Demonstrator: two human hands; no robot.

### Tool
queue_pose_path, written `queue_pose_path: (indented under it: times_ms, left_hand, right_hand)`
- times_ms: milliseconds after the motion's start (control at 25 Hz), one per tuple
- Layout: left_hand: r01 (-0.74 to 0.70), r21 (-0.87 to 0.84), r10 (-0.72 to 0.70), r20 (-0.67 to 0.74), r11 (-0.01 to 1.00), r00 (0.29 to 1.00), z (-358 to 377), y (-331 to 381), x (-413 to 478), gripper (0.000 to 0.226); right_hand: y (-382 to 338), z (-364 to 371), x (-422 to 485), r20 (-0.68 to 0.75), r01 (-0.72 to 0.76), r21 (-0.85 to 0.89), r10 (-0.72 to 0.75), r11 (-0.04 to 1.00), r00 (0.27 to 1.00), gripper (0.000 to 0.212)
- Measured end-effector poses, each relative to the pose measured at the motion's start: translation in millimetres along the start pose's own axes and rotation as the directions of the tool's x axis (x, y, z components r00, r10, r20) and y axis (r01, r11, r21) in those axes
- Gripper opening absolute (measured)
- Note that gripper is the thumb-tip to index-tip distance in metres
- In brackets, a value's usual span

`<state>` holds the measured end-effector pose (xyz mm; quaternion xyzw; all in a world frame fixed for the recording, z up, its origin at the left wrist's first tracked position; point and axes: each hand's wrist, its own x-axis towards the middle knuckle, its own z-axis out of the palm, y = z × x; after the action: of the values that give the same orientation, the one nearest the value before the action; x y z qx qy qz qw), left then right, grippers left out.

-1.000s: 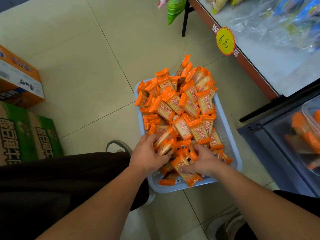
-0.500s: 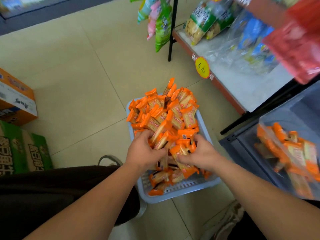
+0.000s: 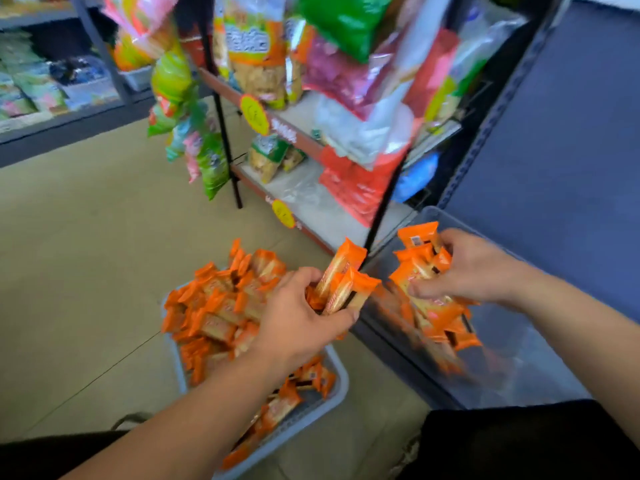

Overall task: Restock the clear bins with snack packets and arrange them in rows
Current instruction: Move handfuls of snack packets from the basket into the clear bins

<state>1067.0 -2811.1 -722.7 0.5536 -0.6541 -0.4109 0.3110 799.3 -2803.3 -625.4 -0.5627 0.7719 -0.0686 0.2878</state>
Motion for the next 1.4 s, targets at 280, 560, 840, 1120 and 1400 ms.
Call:
queue_pose_path:
  times_ms: [280, 560, 840, 1120, 1400]
  left_hand:
    - [0.016, -0.055, -0.01, 0.102, 0.998, 0.995, 128.4, 92.4, 79.7, 0.04]
    - [0.016, 0.438, -0.157, 0.288, 0.899, 0.945, 196.5, 50.4, 108.4, 0.05]
    - [-0.065, 0.247, -0.013, 0.302, 0.967, 0.953, 153.7, 45.9, 89.0, 0.042]
    - [0.053, 0.11, -0.075, 0.201, 0.992, 0.977, 39.1, -20.0, -16.3, 0.024]
    - [0.43, 0.383, -0.524, 0.185, 0.818, 0.831, -21.2, -168.6, -84.8, 0.032]
  right_hand:
    - [136.8, 3.9, 30.7, -0.134, -0.261, 0.247, 0.299, 0.933, 0.945, 0.071]
    - [176.2, 42.3, 67.0, 0.054, -0.322, 0.169, 0.318, 0.932, 0.947, 0.08]
    - [160.8, 34.7, 72.9, 0.048, -0.31, 0.012, 0.309, 0.951, 0.95, 0.069]
    - [39.3, 49.8, 29.2, -0.005, 0.028, -0.285, -0.03, 0.958, 1.0, 0.047]
    - [-75.8, 195.4, 5.6, 0.272, 0.309, -0.19, -0.252, 0.932, 0.929, 0.044]
